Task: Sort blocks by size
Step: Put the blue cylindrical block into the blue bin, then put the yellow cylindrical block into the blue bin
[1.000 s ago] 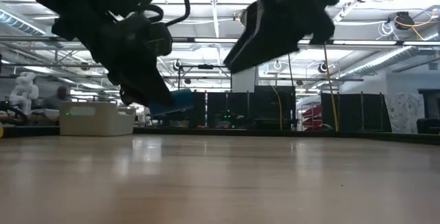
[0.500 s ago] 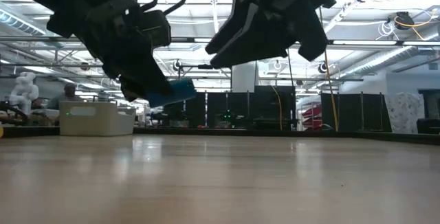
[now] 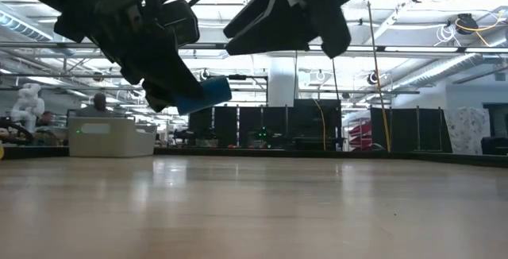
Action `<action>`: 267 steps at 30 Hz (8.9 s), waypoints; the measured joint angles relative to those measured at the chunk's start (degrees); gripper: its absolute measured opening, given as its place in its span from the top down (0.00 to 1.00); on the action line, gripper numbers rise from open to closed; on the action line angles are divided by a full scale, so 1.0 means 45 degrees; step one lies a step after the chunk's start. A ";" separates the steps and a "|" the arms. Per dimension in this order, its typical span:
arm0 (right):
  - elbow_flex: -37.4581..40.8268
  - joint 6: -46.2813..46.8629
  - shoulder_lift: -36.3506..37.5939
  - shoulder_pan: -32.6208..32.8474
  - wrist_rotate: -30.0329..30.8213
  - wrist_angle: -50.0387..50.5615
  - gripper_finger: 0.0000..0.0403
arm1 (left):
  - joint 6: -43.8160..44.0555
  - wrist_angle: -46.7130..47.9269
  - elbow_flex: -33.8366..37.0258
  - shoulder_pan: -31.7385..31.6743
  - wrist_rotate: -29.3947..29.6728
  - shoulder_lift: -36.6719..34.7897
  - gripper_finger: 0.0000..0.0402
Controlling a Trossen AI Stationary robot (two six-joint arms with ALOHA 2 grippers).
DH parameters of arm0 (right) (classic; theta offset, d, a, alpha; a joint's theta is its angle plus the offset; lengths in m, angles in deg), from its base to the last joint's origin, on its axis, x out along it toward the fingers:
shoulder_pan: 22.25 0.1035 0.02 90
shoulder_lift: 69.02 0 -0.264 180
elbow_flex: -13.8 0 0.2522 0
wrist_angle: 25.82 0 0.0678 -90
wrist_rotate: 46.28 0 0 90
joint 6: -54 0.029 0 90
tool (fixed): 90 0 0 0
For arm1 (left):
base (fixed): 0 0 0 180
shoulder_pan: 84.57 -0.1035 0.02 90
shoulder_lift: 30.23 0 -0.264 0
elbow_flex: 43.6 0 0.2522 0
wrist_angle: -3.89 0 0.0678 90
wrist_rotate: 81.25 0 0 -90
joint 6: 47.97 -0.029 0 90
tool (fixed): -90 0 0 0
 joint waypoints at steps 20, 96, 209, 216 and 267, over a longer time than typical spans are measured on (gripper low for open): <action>-0.0002 -0.1283 0.0000 0.0005 -0.0272 0.0283 0.47 | -0.0448 -0.1290 -0.0049 0.0374 -0.0906 0.0000 0.65; -0.3036 0.6798 0.0990 0.1353 -0.6087 1.3782 0.72 | 0.2485 0.3499 -0.0715 -0.0513 -0.0468 -0.0588 0.32; 0.0350 2.3143 0.2788 1.0351 0.3562 1.6406 0.52 | 0.6550 1.9174 -0.1995 0.1705 0.0209 -0.0403 0.32; 0.0350 2.3123 0.2788 1.0292 0.3557 1.6395 0.52 | 0.3665 1.9357 -0.2166 0.1710 0.0202 -0.0403 0.32; 0.0359 2.3171 0.2788 1.0292 0.4139 1.5485 0.52 | -0.1729 1.9646 -0.1396 -0.1840 -0.1273 0.4707 0.13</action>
